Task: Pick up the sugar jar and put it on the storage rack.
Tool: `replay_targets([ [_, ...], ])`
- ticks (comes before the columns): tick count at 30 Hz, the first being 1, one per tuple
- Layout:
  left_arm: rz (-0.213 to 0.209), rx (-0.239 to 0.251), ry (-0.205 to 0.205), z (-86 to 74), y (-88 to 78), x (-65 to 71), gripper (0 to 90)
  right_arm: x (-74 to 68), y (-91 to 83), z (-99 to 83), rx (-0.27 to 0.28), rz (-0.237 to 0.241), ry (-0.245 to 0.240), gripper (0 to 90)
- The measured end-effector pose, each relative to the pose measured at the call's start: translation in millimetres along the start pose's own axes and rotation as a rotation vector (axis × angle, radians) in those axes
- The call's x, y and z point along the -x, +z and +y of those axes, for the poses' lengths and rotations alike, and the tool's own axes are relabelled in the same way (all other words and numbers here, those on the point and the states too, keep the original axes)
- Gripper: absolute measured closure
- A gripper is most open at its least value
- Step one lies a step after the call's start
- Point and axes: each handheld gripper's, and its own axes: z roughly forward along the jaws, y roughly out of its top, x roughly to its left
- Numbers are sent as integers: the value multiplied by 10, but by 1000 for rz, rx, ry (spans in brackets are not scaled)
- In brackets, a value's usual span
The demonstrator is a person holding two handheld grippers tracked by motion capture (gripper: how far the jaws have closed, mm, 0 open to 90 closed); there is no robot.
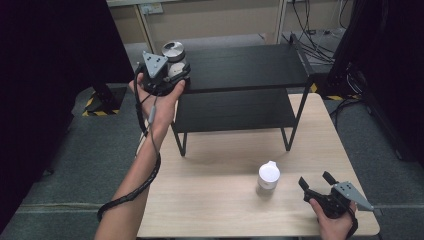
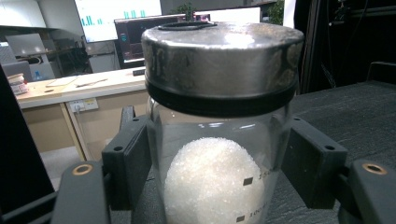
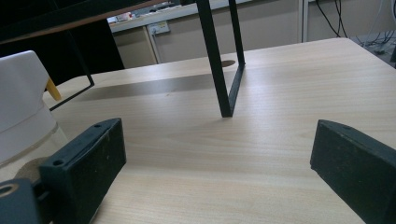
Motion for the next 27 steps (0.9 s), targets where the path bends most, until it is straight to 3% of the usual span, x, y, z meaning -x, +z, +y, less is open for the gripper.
replay_targets([
  [16,-28,-10,-80,-4,63,-128,298,-5,3,7,-5,1,-7,36],
  [23,-35,-1,-88,-20,65,-142,296,-4,4,8,-5,2,-6,36],
  [27,-28,40,-77,-69,51,-110,203,-2,2,7,-5,2,-5,36],
])
